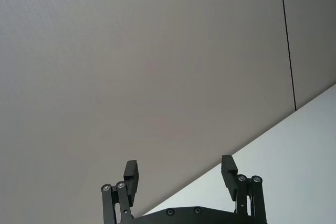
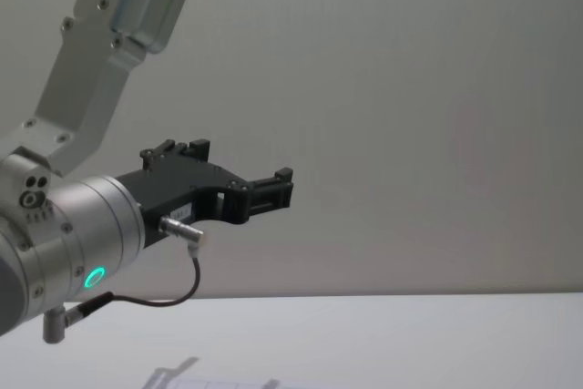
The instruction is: Use the one hand to pick up the stamp and affix it onto the A4 paper.
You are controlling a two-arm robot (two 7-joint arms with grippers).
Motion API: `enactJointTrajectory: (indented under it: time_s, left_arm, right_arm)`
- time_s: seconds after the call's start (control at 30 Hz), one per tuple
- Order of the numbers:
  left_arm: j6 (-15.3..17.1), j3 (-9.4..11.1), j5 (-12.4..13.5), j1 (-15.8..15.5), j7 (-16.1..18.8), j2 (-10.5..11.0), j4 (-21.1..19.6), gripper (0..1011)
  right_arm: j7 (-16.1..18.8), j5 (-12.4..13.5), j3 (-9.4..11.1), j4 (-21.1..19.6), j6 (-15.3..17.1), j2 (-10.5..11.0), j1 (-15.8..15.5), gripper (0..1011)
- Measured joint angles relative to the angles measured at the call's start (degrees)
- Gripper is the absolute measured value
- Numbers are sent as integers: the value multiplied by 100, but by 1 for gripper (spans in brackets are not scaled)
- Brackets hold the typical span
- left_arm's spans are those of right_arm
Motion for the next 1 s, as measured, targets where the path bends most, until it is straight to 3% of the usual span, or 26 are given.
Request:
enactJointTrajectory:
  time_s: [0.67,0.83,1.0]
  left_arm:
    - [0,0,0,0,0,0,0,1001]
    - [0,0,0,0,0,0,0,1001]
    - [0,0,0,0,0,0,0,1001]
  right_arm:
    - [16,-15,-6,15,11,-4,4,889]
    - [19,-15,-6,16,11,-4,4,997]
    - [20,-15,-6,16,11,-4,4,1001]
